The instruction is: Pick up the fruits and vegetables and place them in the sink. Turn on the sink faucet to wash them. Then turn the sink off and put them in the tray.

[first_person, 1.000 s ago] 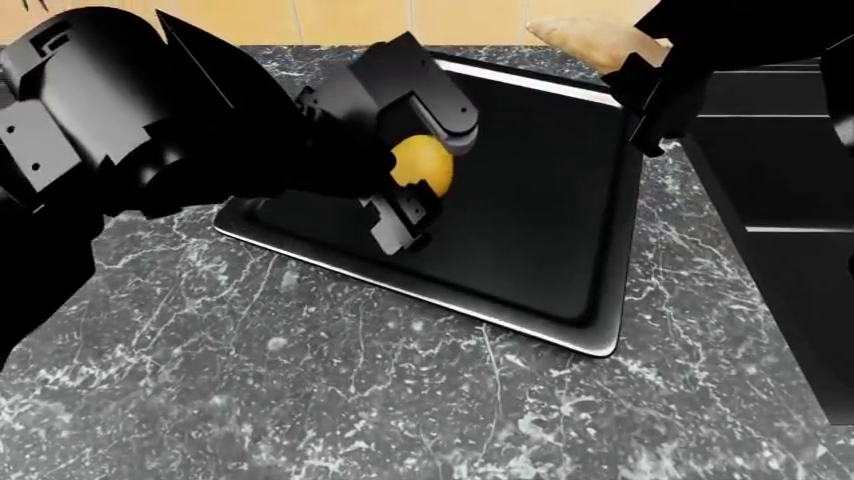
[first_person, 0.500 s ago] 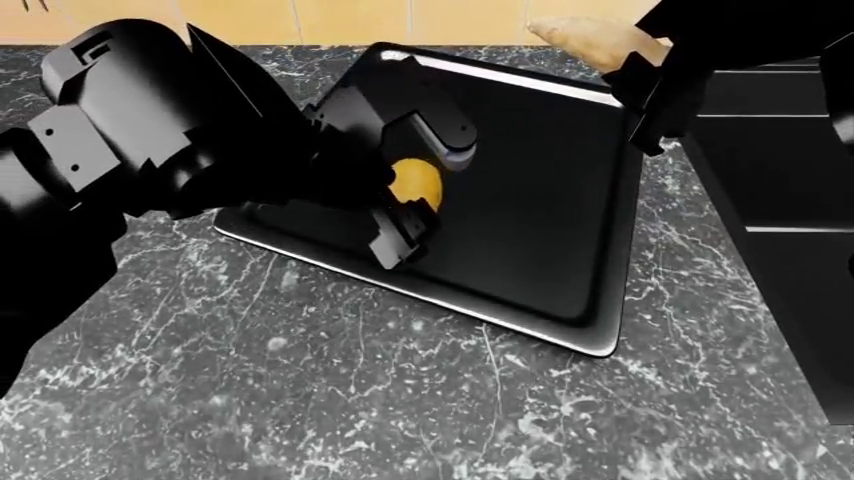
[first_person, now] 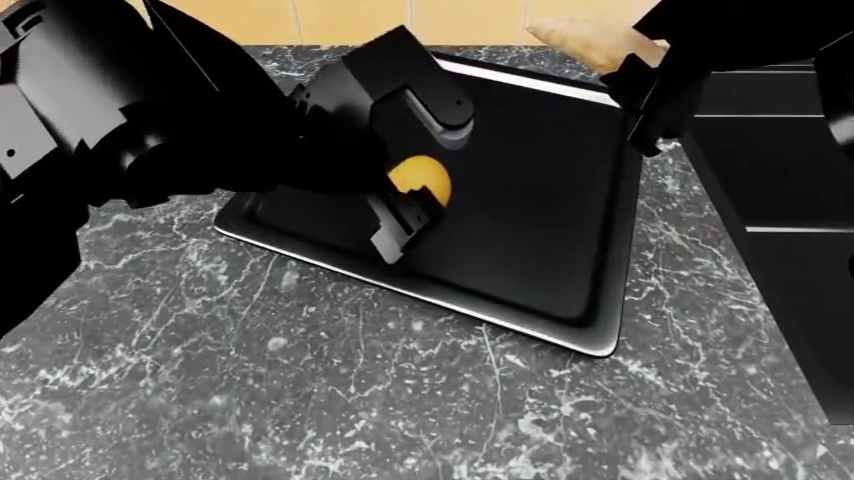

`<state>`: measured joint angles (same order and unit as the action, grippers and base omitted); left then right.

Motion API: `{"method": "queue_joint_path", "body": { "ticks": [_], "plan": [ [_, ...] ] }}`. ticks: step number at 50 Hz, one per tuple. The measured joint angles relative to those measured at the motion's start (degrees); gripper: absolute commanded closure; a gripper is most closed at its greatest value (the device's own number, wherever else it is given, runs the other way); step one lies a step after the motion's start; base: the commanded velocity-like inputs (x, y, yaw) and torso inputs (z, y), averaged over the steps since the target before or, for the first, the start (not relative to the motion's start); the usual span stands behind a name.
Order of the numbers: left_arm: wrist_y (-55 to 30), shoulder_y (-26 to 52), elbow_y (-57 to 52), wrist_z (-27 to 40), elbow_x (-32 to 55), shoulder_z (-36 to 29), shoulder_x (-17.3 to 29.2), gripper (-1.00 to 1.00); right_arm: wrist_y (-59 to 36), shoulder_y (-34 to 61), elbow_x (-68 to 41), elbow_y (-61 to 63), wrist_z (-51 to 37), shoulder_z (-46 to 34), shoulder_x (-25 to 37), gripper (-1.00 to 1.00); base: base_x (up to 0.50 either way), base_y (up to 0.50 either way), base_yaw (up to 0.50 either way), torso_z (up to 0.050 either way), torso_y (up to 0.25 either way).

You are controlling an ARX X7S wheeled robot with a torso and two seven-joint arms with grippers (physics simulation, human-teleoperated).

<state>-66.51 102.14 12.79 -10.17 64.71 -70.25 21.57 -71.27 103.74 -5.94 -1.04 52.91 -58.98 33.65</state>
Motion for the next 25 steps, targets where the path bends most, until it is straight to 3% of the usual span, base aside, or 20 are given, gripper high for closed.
{"method": "queue_joint_path", "body": {
  "ticks": [25],
  "plan": [
    [-2.1, 0.8, -13.3, 9.2, 11.7, 10.8, 11.4, -1.00, 9.4, 1.3, 1.4, -15.8, 3.0, -6.8, -7.7, 1.00, 0.00, 0.00, 0.00, 0.000, 0.000]
  ]
}}
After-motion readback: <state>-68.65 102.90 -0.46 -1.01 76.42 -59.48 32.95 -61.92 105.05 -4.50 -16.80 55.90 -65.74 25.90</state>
